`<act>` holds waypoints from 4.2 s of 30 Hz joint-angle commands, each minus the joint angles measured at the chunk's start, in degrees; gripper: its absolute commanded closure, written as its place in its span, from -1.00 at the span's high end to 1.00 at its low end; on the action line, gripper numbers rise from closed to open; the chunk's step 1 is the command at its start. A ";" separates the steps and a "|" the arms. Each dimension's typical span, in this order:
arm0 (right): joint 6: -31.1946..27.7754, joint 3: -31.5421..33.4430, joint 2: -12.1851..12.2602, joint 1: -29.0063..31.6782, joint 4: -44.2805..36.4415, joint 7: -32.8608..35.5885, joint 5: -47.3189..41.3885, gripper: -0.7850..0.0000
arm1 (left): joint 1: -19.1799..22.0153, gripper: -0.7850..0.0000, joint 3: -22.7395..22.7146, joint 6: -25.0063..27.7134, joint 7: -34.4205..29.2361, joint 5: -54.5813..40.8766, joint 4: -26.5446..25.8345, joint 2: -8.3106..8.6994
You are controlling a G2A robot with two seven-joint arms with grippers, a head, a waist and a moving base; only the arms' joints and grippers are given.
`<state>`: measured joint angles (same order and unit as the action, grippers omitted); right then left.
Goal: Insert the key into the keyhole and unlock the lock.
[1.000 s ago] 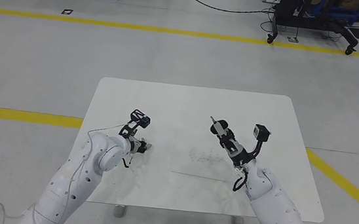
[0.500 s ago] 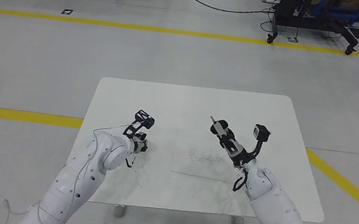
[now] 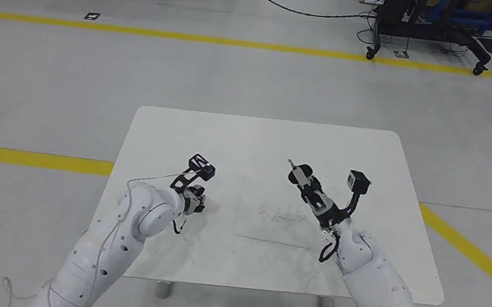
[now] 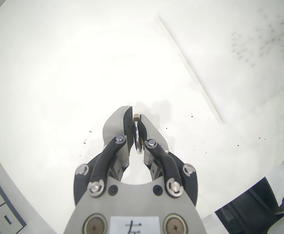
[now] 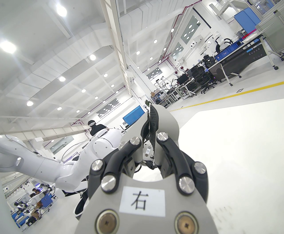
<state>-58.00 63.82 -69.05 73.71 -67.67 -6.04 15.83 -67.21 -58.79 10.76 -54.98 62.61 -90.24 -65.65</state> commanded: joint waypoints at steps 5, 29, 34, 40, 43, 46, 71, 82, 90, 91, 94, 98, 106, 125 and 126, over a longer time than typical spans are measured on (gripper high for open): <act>0.00 0.00 0.00 0.00 0.00 0.00 0.00 -1.00 | -0.87 -0.36 -0.70 0.93 -0.77 -0.83 -1.11 0.20; 0.00 0.00 0.00 0.00 0.00 0.00 0.00 -1.00 | 0.10 -1.00 -0.36 3.15 -1.26 -1.69 0.38 0.16; 0.00 0.00 0.00 0.00 0.00 0.00 0.00 -1.00 | -0.58 -1.00 -0.94 2.83 -3.28 -1.23 -0.65 0.42; 0.00 0.00 0.00 0.00 0.00 0.00 0.00 -1.00 | -1.98 -1.00 -2.52 2.71 -3.36 -0.64 -2.92 0.88; 0.00 0.00 0.00 0.00 0.00 0.00 0.00 -1.00 | -2.28 -1.00 -3.96 2.27 2.53 -3.07 -3.18 0.80; 0.00 0.00 0.00 0.00 0.00 0.00 0.00 -1.00 | -1.98 -1.00 -5.70 3.63 10.51 -7.20 -2.78 0.63; 9.27 -6.94 -3.89 -5.48 2.13 -5.37 -6.48 -1.00 | 8.07 -1.00 -5.07 23.74 18.35 -52.24 21.26 -2.16; 10.00 -14.73 -8.95 -13.75 11.62 -6.82 -9.31 -1.00 | 12.93 -1.00 -3.37 31.93 4.99 -69.25 29.73 -2.53; 7.01 -16.85 -11.38 -16.66 17.05 -6.09 -10.11 -1.00 | 14.76 -1.00 -1.43 32.10 2.93 -69.08 31.84 -2.81; 6.58 -17.05 -11.61 -16.95 17.49 -5.65 -10.09 -1.00 | 14.95 -1.00 -1.20 31.89 3.12 -68.73 32.07 -2.86; 5.38 -17.47 -12.16 -17.51 18.72 -4.11 -10.07 -1.00 | 15.26 -1.00 -0.65 31.76 3.51 -68.59 32.51 -3.00; 3.51 -17.78 -12.48 -17.85 19.94 -0.78 -9.58 -1.00 | 15.56 -1.00 -0.23 31.82 3.39 -68.88 33.01 -3.06; 1.15 -15.60 -12.17 -17.00 19.51 1.46 -8.98 -1.00 | 15.65 -1.00 -0.73 31.50 4.13 -69.58 33.82 -2.83; 6.27 -12.05 -11.25 -12.45 13.63 5.33 -15.68 -1.00 | 18.61 -1.00 0.68 6.19 -2.31 -81.65 36.35 -4.07; 7.14 -11.16 -10.91 -11.77 12.70 6.71 -17.54 -1.00 | 19.80 -1.00 1.19 2.95 -5.08 -83.70 37.35 -4.37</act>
<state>-52.02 51.77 -80.30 61.24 -53.98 -1.19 1.13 -48.59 -58.12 17.93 -56.88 -17.64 -54.27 -69.68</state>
